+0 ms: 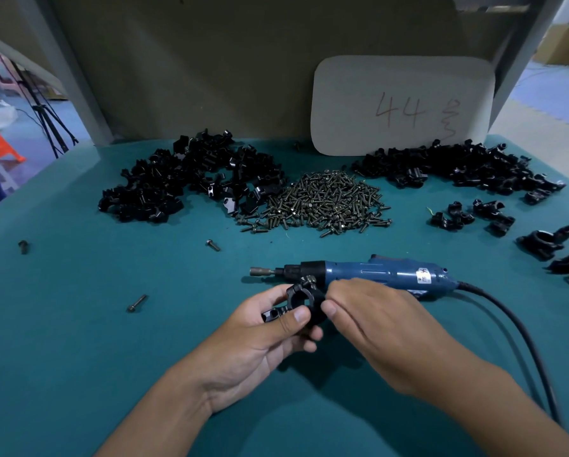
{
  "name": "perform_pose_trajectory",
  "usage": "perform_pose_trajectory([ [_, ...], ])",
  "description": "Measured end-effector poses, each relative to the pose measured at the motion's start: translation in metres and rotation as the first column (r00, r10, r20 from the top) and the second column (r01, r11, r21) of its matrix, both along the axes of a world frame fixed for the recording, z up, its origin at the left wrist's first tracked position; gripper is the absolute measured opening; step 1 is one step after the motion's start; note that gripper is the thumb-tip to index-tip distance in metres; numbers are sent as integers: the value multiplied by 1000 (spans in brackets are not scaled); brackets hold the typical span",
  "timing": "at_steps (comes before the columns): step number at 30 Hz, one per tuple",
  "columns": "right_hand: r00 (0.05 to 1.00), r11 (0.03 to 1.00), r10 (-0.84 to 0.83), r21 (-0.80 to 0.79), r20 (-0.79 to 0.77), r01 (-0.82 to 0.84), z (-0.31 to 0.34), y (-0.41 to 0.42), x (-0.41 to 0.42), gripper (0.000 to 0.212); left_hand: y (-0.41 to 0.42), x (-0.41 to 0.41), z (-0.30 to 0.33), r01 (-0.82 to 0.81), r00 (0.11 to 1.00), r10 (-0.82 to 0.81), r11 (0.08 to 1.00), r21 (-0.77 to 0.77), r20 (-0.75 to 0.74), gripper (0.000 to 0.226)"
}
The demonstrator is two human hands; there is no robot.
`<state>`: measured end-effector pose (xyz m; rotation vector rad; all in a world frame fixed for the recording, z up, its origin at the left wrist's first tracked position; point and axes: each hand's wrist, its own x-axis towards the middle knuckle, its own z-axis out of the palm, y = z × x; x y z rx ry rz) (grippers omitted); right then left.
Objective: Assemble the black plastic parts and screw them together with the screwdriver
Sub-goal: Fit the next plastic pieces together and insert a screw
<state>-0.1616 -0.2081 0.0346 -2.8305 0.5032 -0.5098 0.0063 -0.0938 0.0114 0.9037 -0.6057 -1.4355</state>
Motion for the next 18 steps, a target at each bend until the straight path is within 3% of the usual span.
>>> perform_pose_trajectory([
  [5, 991, 986, -132, 98, 3, 131, -3, 6, 2, 50, -1, 0, 1, -16, 999, 17, 1000, -23, 29, 36],
  [11, 998, 998, -60, -37, -15, 59, 9, 4, -6, 15, 0, -1, 1, -3, 1000, 3, 1000, -22, 25, 33],
  [18, 1000, 987, -30, -157, -2, 30, 2, 2, 0, 24, -1, 1, -3, -5, 1000, 5, 1000, -13, -18, 32],
])
